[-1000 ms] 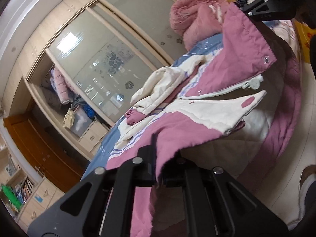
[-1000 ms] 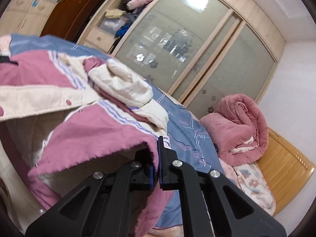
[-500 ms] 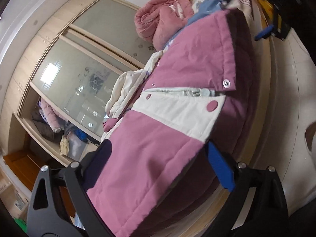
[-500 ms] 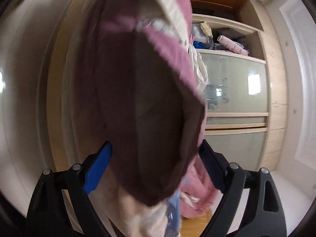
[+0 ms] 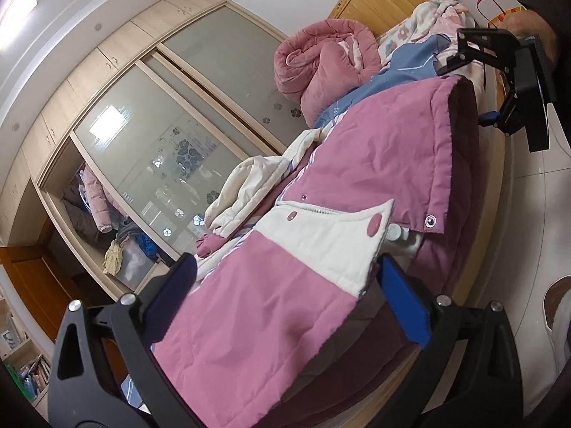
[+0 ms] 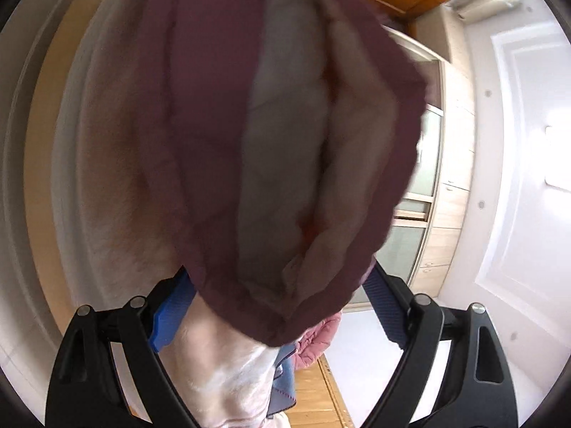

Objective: Fold large clothes

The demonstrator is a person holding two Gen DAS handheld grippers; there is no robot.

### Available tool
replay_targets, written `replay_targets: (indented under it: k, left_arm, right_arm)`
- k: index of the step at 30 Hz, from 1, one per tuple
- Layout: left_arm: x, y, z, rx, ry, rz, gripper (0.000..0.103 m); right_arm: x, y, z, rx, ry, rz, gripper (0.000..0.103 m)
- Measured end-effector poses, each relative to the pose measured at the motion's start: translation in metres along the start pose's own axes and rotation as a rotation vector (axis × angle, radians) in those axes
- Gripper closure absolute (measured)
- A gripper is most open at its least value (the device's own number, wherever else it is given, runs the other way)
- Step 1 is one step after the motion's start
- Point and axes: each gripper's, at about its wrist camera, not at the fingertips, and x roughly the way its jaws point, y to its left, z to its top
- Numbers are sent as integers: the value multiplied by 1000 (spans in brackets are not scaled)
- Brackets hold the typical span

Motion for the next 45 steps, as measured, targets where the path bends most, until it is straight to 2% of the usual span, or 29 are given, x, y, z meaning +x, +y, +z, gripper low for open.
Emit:
replay_targets:
  k: [3,5,6,8,10,11,12,13,16,20,24,27,30,33,36,38,40,43,45]
  left_arm:
    - [0,2,1,-10,3,0,2]
    - [1,1,1,-8,5,1,2]
    - [1,1,1,-6,4,3,2]
    - [1,2,1,-8,3,3,2]
    - [1,2,1,-10,6,0,2]
    - [1,1,0,-6,7,1,2]
    - [1,1,0,-3,6,2,2]
    - [0,1,0,1,5,3,2]
    - [-3,2,0,3,-2,4,2]
    - [-12,6,1,-5,-32,-22,2]
    - [-29,15,8,-51,-76,-65,2]
    - [-42,19,12,-58,-103,-69,2]
    - [-46,22,12,-56,-74,-32,2]
    - [-39,28,6,-57,-22,3,2]
    - [-27,36,1,-45,40,68,2]
    - [-18,42,-1,-60,83,76,2]
    - [-7,43,-5,-52,130,97,2]
    - [4,28,-13,43,156,141,2]
    - [6,18,-17,71,153,148,2]
  right_arm:
    - [-5,-14,7,50,-18,-30,15]
    - [-7,-23,10,75,-19,-22,16]
    - [-7,-27,13,86,-16,-3,20]
    - [-6,-29,12,88,-4,48,39]
    - [2,-27,14,58,22,147,82]
    - [3,-29,15,66,24,188,92]
    - [4,-34,16,88,30,207,94]
    - [5,-44,18,124,35,240,96]
    - [6,-77,23,204,40,254,97]
    - [23,-154,22,383,37,326,97]
    - [60,-223,31,409,20,442,97]
    - [93,-265,36,466,25,491,97]
    - [113,-291,38,544,50,535,97]
    - [165,-332,34,676,105,606,97]
    - [205,-347,25,789,152,683,97]
    - [235,-352,34,865,179,740,97]
    - [243,-358,39,894,180,766,97]
    - [239,-353,39,899,174,778,97]
    - [237,-350,41,891,167,779,97]
